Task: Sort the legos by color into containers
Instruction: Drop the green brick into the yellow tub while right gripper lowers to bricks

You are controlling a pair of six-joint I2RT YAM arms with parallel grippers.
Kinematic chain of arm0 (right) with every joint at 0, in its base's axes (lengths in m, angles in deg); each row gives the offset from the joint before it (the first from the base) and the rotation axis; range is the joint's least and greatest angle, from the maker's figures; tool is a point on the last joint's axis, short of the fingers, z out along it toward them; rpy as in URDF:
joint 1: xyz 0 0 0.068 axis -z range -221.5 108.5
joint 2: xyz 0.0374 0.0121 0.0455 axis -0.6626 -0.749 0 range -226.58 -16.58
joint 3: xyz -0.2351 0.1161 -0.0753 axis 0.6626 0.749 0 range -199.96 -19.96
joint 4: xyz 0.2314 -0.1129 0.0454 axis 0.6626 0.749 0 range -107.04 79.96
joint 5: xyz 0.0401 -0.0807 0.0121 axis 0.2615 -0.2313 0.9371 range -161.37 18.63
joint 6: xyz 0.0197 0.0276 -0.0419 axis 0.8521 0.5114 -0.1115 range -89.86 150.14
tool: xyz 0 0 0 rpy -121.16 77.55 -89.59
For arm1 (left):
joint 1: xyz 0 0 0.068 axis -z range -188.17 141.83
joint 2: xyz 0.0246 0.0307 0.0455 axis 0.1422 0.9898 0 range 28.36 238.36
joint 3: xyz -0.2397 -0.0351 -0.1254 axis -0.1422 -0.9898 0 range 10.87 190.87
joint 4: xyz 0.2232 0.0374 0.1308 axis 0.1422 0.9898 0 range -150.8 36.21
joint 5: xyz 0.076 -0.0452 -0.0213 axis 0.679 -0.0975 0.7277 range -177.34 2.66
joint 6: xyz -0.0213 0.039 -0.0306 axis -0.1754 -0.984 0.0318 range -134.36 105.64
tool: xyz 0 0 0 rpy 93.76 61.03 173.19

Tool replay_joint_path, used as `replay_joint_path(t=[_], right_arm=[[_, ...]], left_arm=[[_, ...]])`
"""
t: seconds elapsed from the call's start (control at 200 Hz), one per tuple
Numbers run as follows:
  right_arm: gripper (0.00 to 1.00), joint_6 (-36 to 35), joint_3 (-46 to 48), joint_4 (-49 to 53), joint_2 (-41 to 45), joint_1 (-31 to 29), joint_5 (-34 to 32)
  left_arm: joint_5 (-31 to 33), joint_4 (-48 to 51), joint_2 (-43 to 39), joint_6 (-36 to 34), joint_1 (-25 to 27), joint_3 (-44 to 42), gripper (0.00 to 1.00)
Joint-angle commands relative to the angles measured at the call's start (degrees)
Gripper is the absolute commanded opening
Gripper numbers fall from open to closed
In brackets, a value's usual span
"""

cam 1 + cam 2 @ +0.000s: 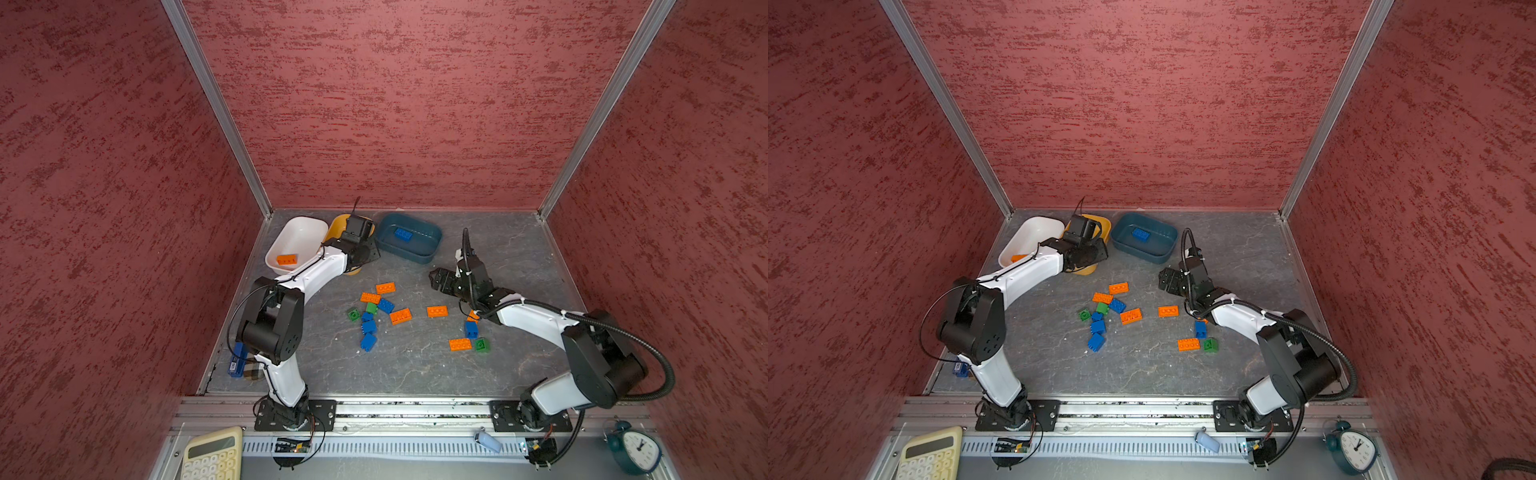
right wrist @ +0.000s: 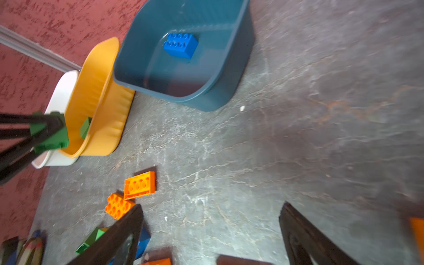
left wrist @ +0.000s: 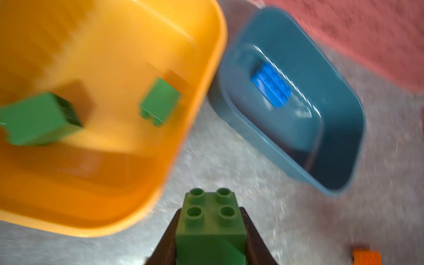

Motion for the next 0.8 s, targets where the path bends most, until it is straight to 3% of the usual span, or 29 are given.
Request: replay_joint_path(t=[0.0,0.301,0.481,0.751,0.791], right_arm=[[0.93,-1.31,-2.94,-0.48,-2.34,-1.3,3.46],[0.92,-4.46,-9.49,6.63,-8.54,-6.02,2.08],[0.93,-5.64,-10.83,7.47,-9.76,-7.32,1.52],[0.93,-12.78,-11.94,14.35,-9.76,-11.4,1.71],[0.93,-14.21,-12.43,15.95,-10.06,-12.72,1.83]], left_arm=[[0.73,-1.79,1.6,2.6,-2.47,1.96,0.27],[2.43,1.84,5.21,3.85,-7.36,5.85,0.36],[3.8,2.5,3.14,2.36,-6.29,4.97,0.73],[4.05,1.36,-2.8,1.17,-5.16,0.36,0.99],[4.07,0.87,-3.87,1.35,-5.21,-0.68,1.0]])
